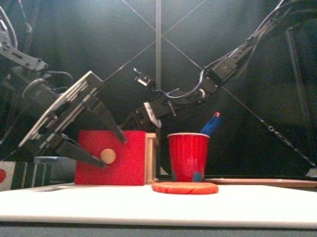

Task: Get the cutter from the drawer then cut the dough then place the extra dough in the bowl
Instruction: Place the cutter on the board

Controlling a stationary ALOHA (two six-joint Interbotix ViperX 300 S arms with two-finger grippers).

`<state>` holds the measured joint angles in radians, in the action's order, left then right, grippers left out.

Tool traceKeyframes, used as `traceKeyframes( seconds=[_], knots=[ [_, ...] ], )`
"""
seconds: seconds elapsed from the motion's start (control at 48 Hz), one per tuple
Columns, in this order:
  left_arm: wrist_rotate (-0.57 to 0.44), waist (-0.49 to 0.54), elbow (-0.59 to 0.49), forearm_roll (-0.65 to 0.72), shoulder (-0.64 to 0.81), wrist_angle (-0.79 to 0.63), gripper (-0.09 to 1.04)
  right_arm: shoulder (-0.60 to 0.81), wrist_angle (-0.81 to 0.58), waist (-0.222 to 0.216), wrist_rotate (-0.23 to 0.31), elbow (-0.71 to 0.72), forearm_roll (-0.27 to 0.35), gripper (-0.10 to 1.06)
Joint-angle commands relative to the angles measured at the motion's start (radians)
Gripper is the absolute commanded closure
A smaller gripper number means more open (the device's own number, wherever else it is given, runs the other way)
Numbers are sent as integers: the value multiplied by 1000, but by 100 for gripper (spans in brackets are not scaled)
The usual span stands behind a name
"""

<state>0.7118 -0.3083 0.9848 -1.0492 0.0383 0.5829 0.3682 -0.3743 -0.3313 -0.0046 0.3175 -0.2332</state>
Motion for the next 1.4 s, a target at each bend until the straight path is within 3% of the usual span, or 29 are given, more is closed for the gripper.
traceKeyframes(
  seconds=[0.021, 0.354, 0.521, 0.812, 0.958, 1.104, 1.25, 1.396],
  knots=[
    [2, -25, 11, 8, 81, -58, 9, -37, 5, 0, 2, -9, 0, 101],
    [-12, -40, 144, 35, 222, -54, 11, -44, 5, 5, 2, -11, 0, 101],
    [-69, -38, 169, 92, 288, -2, 11, -60, 5, 17, 5, -12, 0, 101],
    [-440, 32, 222, 413, 434, 199, 11, -156, 55, 100, 15, -14, 32, 101],
    [-626, 117, 238, 460, 469, 241, 11, -212, 149, 147, 17, -9, 120, 101],
    [-758, 192, 244, 482, 486, 259, 11, -259, 350, 186, 14, -12, 193, 98],
    [-827, 233, 244, 531, 514, 307, 11, -270, 508, 195, 15, -15, 218, 80],
    [-839, 255, 265, 606, 557, 364, 11, -270, 540, 196, 17, -17, 225, 43]
  ],
)
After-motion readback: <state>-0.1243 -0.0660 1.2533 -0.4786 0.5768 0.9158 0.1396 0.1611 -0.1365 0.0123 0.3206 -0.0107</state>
